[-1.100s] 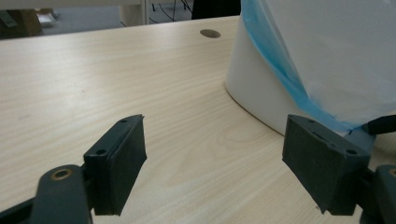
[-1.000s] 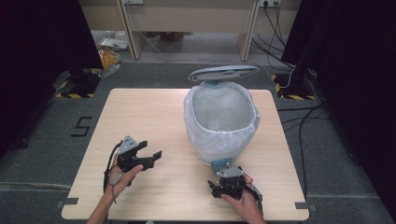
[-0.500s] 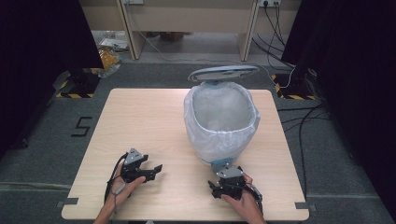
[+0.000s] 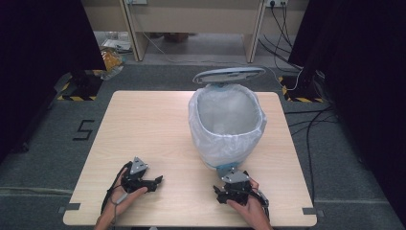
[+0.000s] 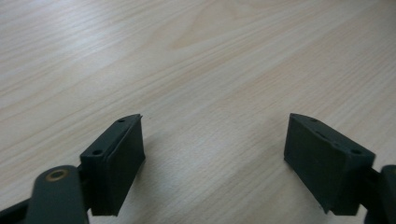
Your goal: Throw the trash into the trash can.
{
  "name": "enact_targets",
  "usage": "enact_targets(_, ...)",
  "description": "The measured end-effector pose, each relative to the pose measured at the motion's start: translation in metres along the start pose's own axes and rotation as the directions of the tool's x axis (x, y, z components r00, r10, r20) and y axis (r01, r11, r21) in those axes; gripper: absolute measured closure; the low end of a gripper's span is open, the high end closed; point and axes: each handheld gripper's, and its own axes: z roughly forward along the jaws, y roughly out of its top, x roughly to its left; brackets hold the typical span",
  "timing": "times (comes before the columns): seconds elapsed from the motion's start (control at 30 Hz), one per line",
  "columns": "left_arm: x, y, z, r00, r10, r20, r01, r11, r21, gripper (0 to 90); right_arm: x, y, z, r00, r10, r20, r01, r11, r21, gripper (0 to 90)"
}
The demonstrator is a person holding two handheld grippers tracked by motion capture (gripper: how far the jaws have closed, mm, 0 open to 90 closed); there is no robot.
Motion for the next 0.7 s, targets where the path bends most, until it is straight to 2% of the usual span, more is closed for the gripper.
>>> enact_targets(0.2, 0.0001, 0.0003, 0.0009, 0.9999, 0.006, 0.014, -0.006, 1.0, 0.002, 16.3, -0.0003, -0.0002, 0.0, 1.0, -0.003, -0.002, 0.003, 1.0, -0.002, 17.6)
enact_targets(0.7, 0.0003, 0.0007, 0.0013, 0.9998, 0.011, 0.019, -0.011, 0.9999, 0.007, 14.6, -0.0002, -0.0001, 0.0, 1.0, -0.004, -0.001, 0.004, 1.0, -0.001, 17.6)
